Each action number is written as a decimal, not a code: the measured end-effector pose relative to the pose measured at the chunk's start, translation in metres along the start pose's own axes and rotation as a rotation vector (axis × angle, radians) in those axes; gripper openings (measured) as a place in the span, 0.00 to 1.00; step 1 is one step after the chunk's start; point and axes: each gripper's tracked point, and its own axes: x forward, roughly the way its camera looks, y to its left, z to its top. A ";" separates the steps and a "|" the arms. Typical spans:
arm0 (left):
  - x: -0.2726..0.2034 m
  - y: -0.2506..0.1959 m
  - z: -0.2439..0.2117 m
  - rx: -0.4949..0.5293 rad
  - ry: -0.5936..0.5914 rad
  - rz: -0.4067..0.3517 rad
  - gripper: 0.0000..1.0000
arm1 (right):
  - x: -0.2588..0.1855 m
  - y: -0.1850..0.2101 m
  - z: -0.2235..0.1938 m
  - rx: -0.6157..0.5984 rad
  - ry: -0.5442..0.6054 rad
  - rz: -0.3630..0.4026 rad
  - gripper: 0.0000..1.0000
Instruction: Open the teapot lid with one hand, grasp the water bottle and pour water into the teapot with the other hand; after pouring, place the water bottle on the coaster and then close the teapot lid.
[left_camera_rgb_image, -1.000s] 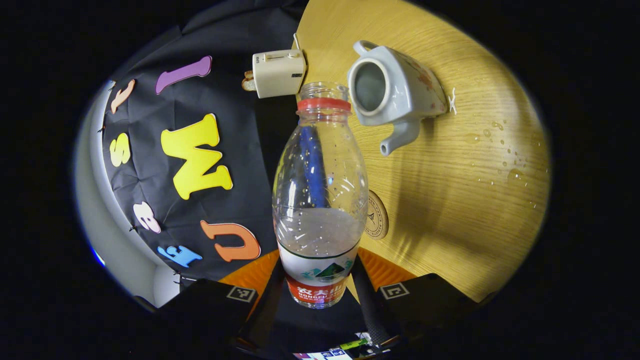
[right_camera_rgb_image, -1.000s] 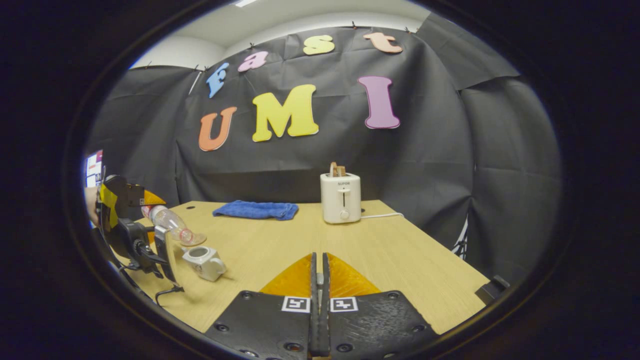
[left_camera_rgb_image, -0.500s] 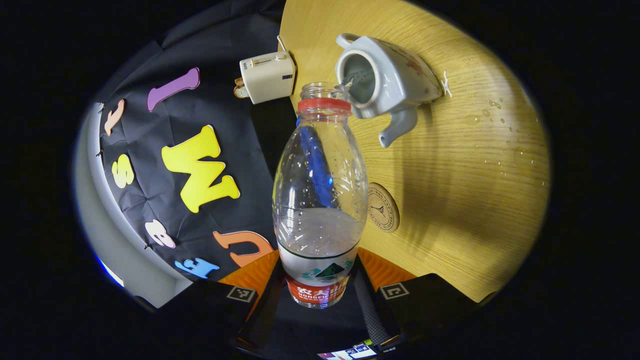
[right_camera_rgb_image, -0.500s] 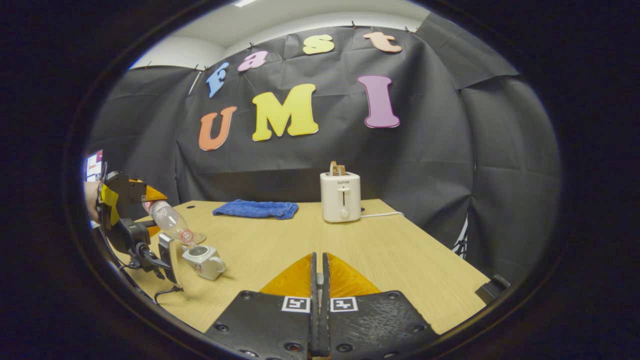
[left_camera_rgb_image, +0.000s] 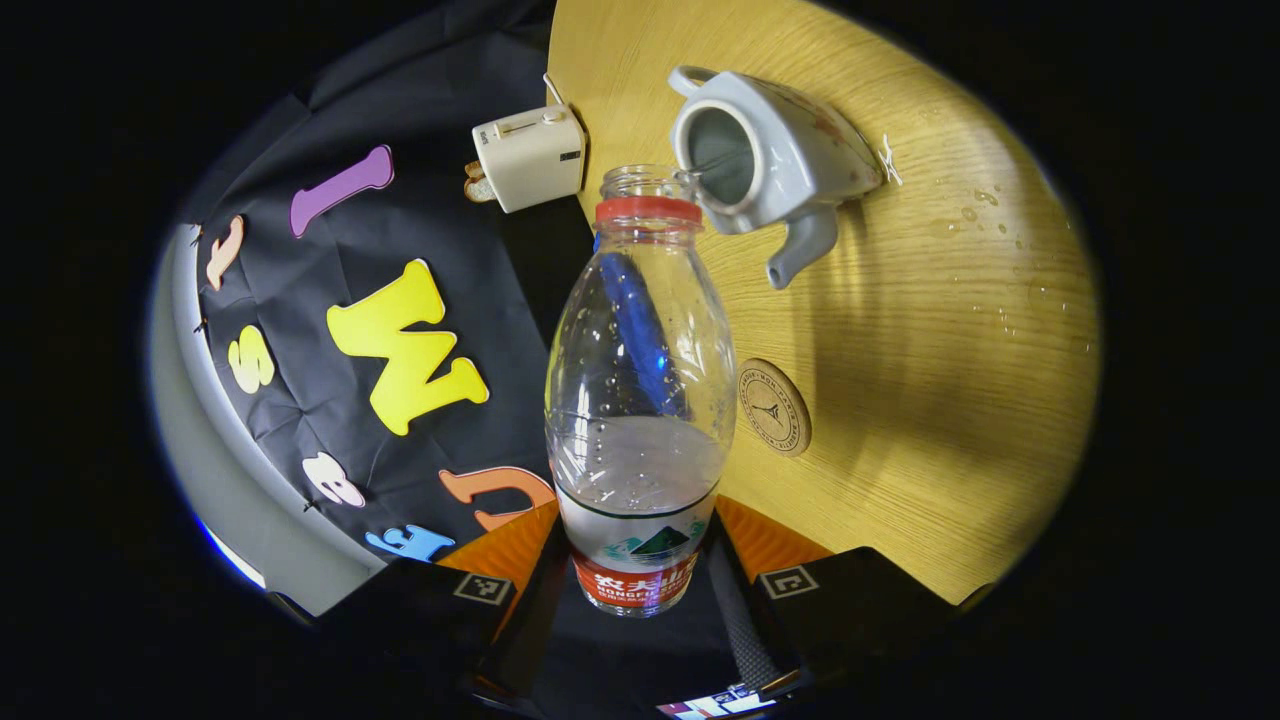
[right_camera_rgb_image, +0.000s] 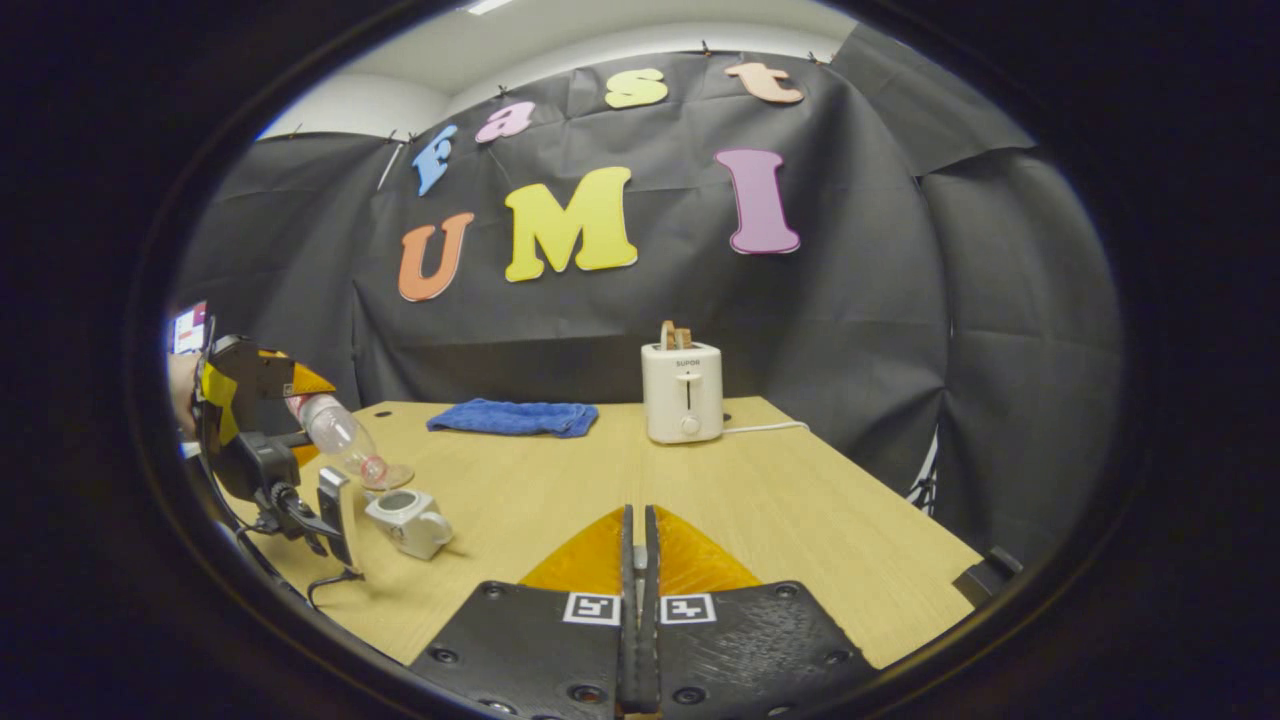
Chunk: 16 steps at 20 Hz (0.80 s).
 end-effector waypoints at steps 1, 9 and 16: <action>0.001 0.001 0.000 0.004 0.002 0.002 0.75 | -0.001 0.000 0.000 0.000 0.000 0.001 0.00; 0.000 0.008 0.002 0.059 0.009 0.013 0.75 | 0.000 0.003 -0.002 0.009 0.004 0.014 0.00; 0.000 0.021 0.005 0.112 0.014 0.034 0.75 | -0.002 0.002 -0.003 0.019 0.001 0.023 0.00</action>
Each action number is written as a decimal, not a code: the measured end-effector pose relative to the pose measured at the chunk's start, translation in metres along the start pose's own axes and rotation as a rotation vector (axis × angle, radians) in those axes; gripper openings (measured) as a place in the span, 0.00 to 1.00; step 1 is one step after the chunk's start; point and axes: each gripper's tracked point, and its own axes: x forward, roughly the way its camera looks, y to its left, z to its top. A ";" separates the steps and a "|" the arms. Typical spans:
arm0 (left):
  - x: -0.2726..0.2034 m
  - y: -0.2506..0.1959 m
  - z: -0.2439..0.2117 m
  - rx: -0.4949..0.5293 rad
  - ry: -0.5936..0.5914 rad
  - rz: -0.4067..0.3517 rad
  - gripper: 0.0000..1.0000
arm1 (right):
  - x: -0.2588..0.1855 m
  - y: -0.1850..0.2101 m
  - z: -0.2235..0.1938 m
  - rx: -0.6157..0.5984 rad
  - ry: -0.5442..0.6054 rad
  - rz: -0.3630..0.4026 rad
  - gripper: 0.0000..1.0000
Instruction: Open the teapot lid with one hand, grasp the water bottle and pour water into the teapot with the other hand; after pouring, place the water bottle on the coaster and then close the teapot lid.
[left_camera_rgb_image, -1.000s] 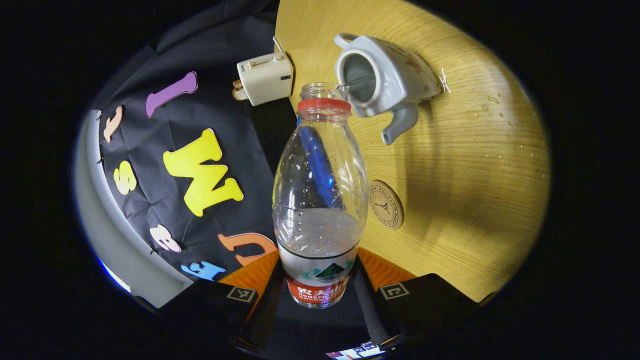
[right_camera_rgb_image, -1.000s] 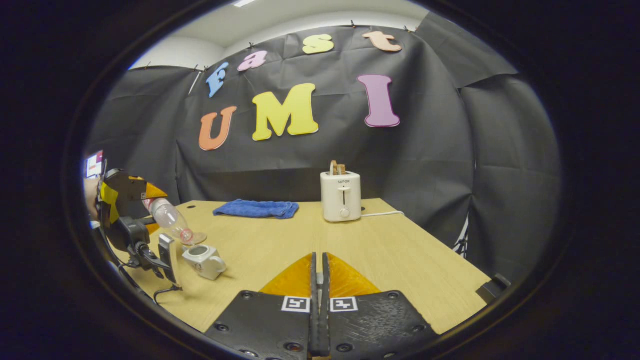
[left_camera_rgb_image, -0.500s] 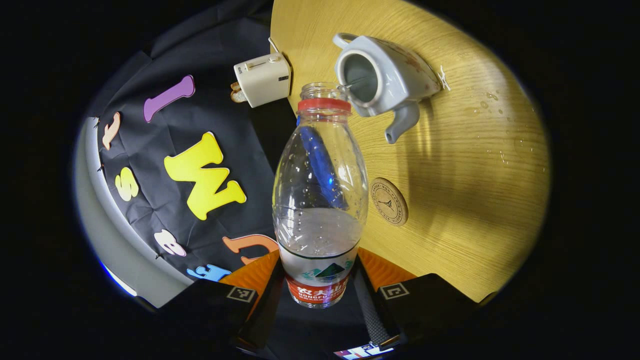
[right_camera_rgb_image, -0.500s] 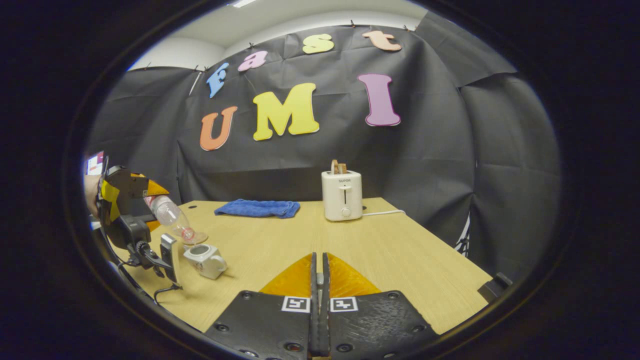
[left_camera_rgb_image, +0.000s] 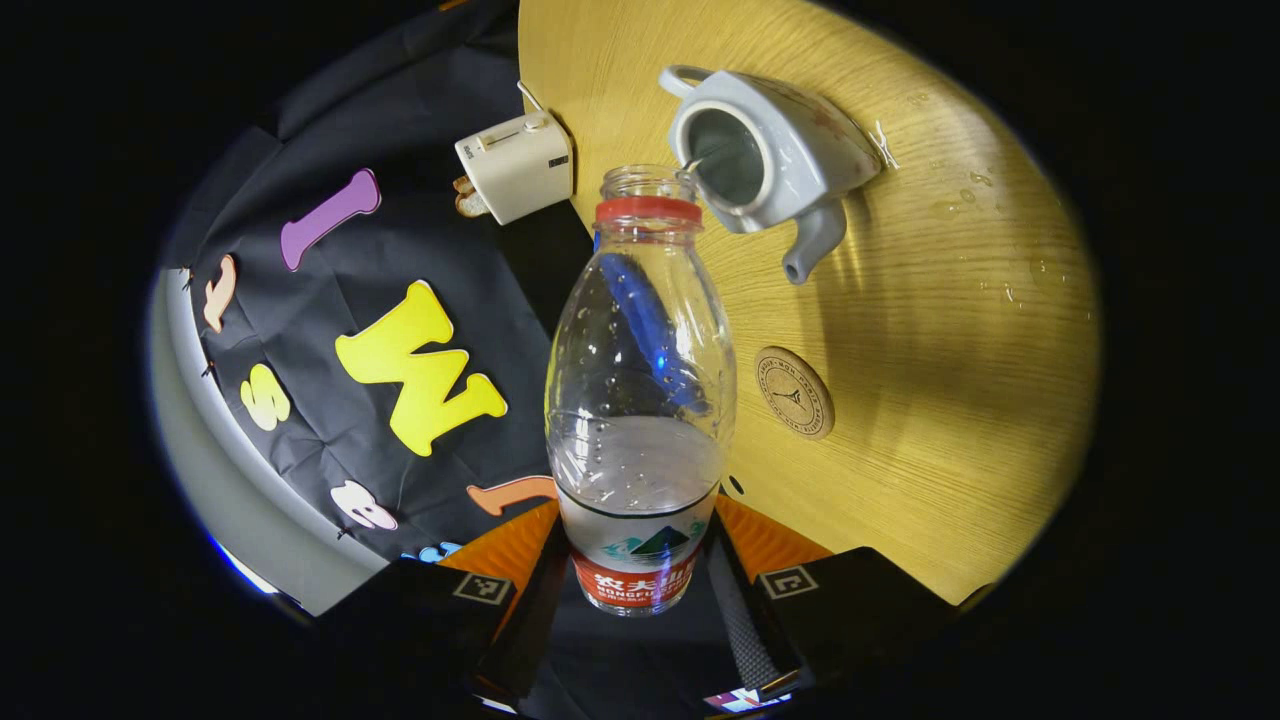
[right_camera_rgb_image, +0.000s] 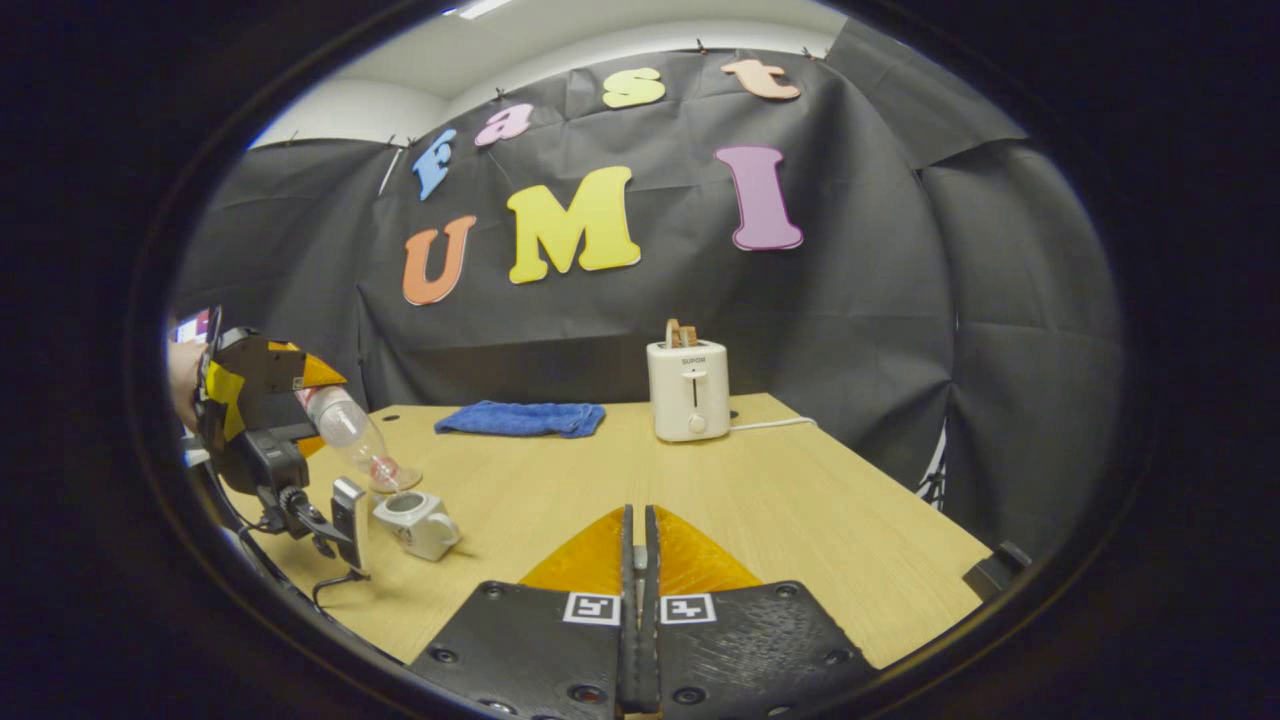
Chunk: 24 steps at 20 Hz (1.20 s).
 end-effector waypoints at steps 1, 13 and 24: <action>-0.001 0.001 0.000 0.007 0.002 0.003 0.75 | 0.001 0.000 0.000 0.001 0.000 0.001 0.00; -0.006 0.022 0.000 0.104 0.019 0.047 0.75 | -0.003 0.003 0.001 0.012 -0.007 0.020 0.00; -0.006 0.025 0.000 0.128 0.027 0.043 0.75 | -0.002 -0.002 0.000 0.024 -0.007 0.016 0.00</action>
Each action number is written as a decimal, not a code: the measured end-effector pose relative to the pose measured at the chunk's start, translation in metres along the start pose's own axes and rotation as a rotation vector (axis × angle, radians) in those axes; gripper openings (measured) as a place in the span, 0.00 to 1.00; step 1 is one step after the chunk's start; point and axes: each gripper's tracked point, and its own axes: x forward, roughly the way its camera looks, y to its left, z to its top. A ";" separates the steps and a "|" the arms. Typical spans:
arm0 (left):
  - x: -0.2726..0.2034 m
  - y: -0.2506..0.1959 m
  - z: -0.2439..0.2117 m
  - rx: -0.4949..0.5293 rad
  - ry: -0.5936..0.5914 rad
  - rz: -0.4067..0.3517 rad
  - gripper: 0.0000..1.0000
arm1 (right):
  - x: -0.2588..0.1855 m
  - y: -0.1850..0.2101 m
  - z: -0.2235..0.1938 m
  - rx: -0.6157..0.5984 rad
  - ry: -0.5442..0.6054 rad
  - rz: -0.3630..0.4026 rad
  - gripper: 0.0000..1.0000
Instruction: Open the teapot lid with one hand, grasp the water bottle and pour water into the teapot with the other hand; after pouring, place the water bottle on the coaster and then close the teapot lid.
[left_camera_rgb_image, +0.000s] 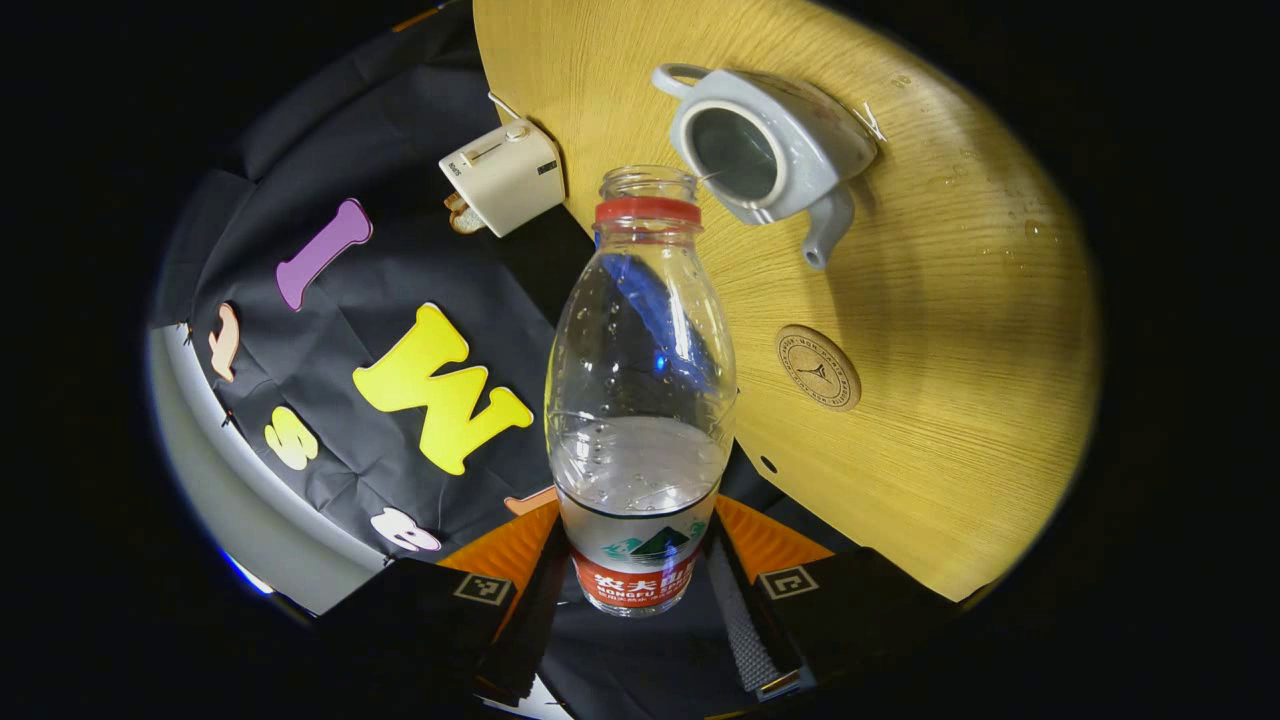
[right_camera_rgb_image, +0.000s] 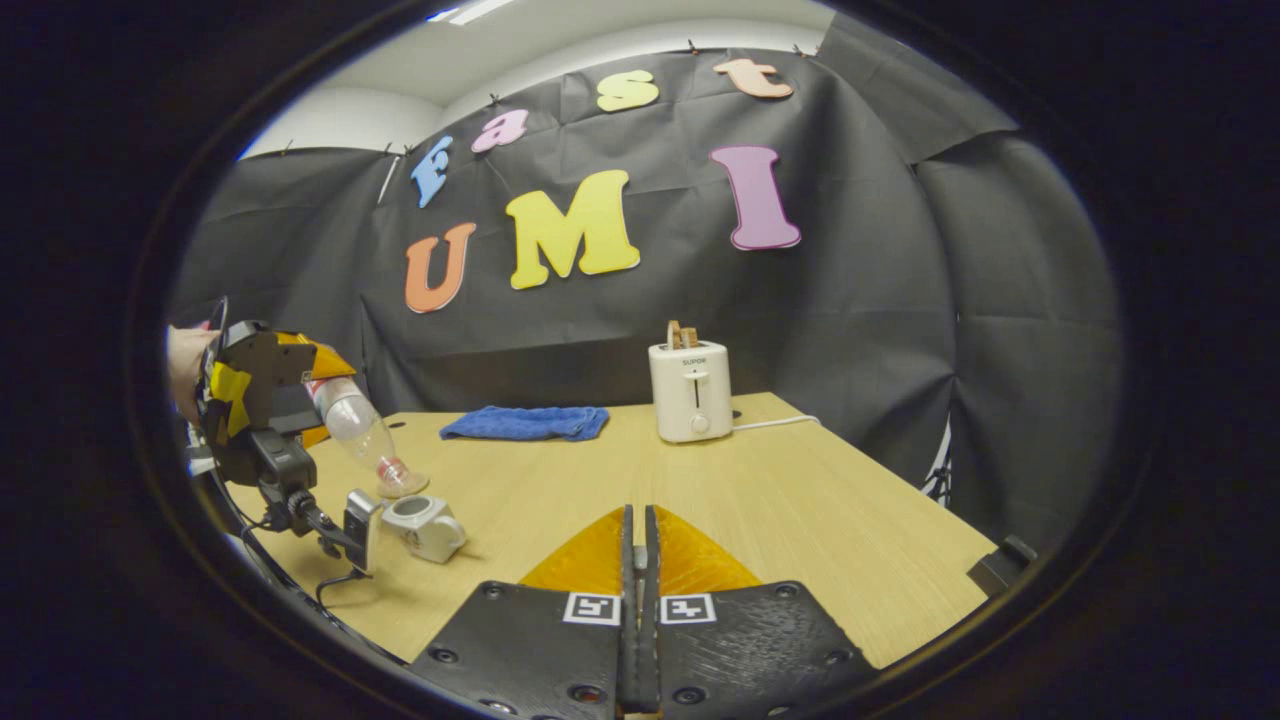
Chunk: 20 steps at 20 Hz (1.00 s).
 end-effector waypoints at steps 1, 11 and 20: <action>0.000 0.000 0.001 -0.001 -0.002 0.000 0.78 | -0.001 0.000 -0.001 -0.001 0.000 0.000 0.00; 0.007 0.000 -0.007 -0.136 -0.016 0.031 0.74 | -0.003 0.006 0.004 -0.009 -0.008 -0.001 0.00; 0.002 -0.062 -0.015 -1.031 -0.086 -0.166 0.74 | -0.006 0.022 0.019 -0.042 -0.030 0.009 0.00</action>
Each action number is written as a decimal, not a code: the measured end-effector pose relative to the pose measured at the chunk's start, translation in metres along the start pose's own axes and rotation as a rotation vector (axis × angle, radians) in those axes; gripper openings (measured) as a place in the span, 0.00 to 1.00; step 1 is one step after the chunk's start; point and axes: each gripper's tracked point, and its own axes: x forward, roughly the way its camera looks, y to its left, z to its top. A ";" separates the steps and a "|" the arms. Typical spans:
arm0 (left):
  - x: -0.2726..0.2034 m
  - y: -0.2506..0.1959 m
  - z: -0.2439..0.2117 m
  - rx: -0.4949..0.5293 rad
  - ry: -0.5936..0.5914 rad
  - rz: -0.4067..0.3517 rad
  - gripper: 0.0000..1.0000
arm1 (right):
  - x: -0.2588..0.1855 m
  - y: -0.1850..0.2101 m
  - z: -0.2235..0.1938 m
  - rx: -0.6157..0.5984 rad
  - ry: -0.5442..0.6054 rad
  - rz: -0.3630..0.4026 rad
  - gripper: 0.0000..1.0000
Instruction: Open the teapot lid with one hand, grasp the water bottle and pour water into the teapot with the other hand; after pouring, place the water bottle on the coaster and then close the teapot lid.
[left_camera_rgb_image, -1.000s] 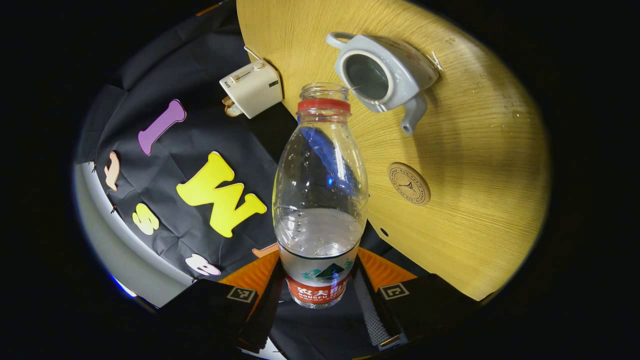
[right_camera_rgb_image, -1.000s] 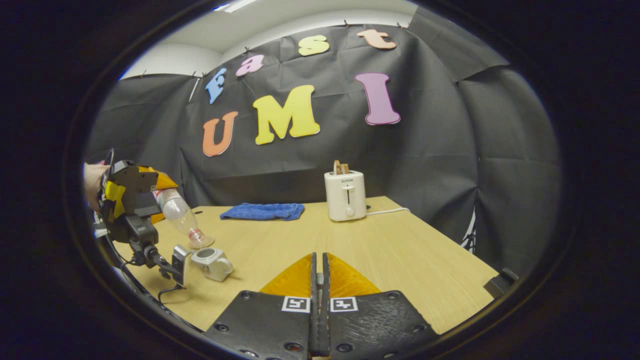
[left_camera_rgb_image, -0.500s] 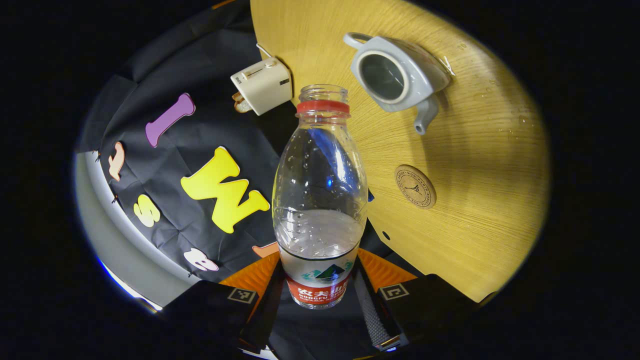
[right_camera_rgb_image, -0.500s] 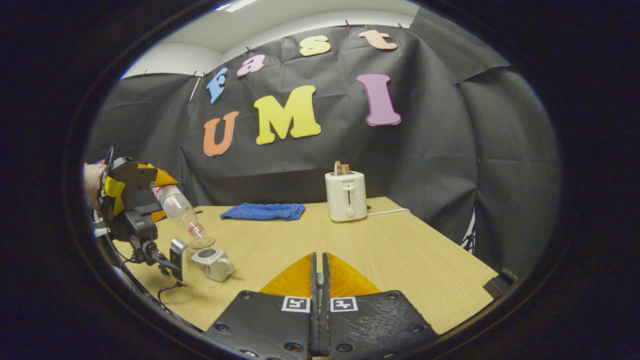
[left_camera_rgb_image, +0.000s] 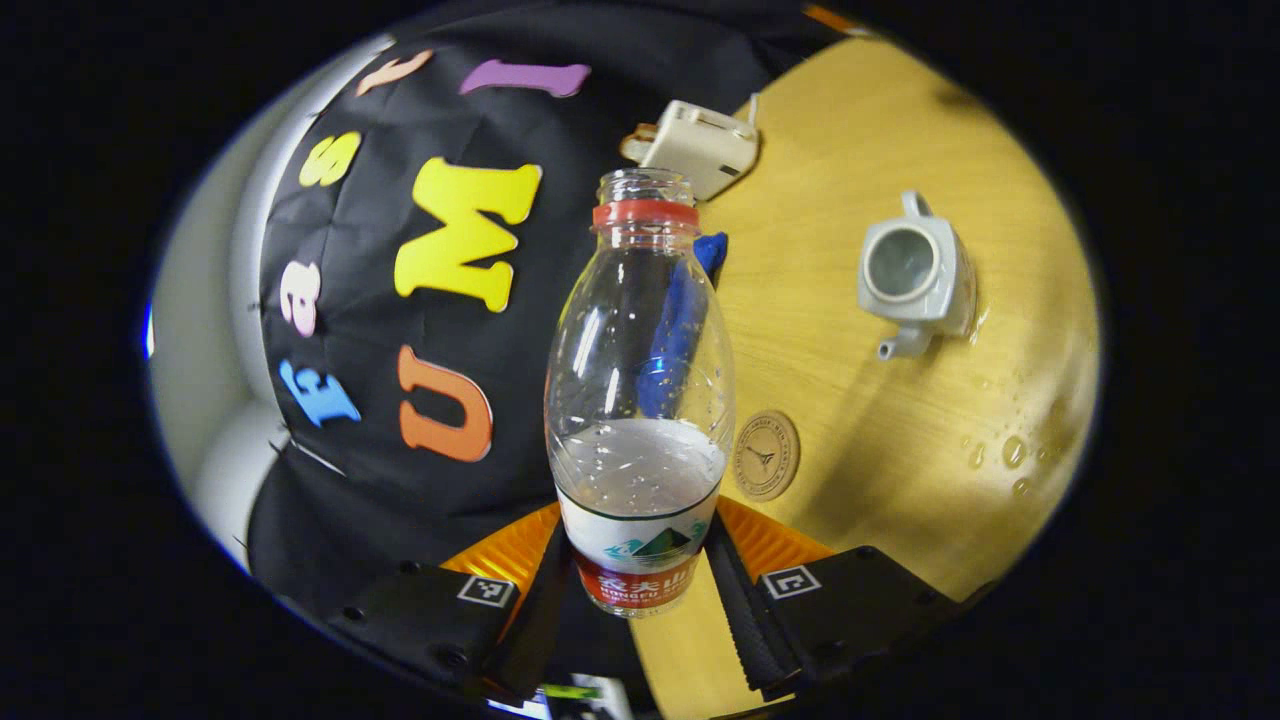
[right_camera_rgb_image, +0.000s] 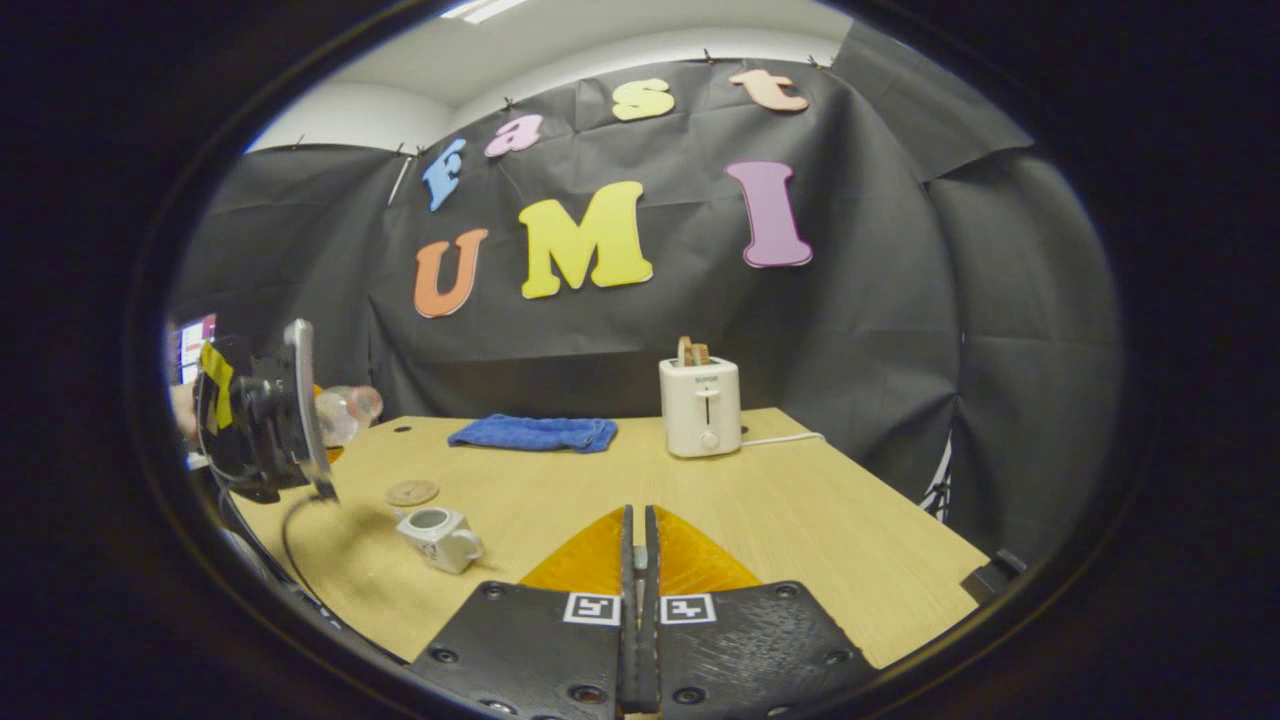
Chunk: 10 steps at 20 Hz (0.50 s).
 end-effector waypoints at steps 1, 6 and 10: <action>-0.001 0.000 0.000 -0.110 -0.018 -0.009 0.75 | -0.001 0.002 0.001 -0.005 0.000 0.003 0.00; -0.003 -0.004 0.005 -0.624 -0.092 -0.054 0.75 | -0.002 0.016 0.010 -0.025 -0.009 0.018 0.00; -0.003 0.007 0.007 -0.926 -0.178 -0.058 0.75 | -0.002 0.021 0.015 -0.028 -0.018 0.011 0.00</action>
